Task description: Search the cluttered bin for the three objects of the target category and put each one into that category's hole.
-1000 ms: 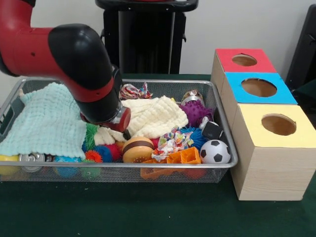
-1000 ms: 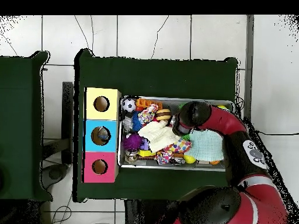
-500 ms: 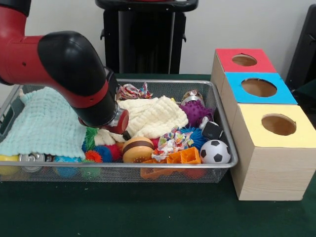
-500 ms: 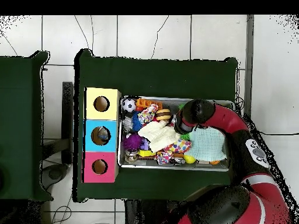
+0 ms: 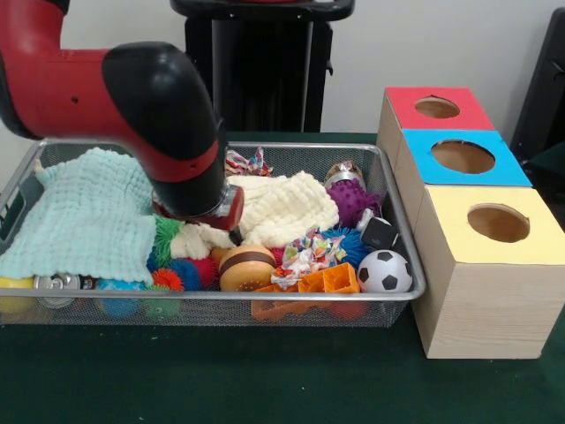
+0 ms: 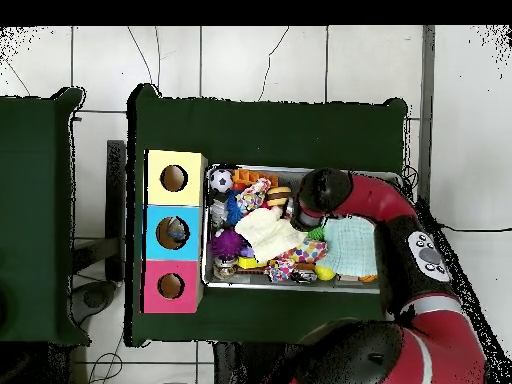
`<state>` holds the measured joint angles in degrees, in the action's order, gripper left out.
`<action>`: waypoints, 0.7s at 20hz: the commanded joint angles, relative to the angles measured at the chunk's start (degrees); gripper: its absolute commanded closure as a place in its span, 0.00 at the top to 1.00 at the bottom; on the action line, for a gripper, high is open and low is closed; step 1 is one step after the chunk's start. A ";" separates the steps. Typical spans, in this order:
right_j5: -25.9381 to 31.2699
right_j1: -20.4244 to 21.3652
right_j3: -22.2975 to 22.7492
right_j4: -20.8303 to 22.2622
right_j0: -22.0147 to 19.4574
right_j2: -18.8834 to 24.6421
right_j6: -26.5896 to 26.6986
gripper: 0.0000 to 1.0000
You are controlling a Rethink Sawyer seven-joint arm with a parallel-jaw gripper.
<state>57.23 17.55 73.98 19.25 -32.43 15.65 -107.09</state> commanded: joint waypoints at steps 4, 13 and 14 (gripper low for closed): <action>-4.94 10.40 12.70 2.48 7.57 -2.78 -5.52 1.00; 1.74 17.65 16.15 -2.06 9.02 -3.75 -4.71 1.00; 1.42 17.66 16.80 -2.50 8.80 -3.55 -4.59 1.00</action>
<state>55.96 31.27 84.18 19.10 -23.09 13.27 -107.09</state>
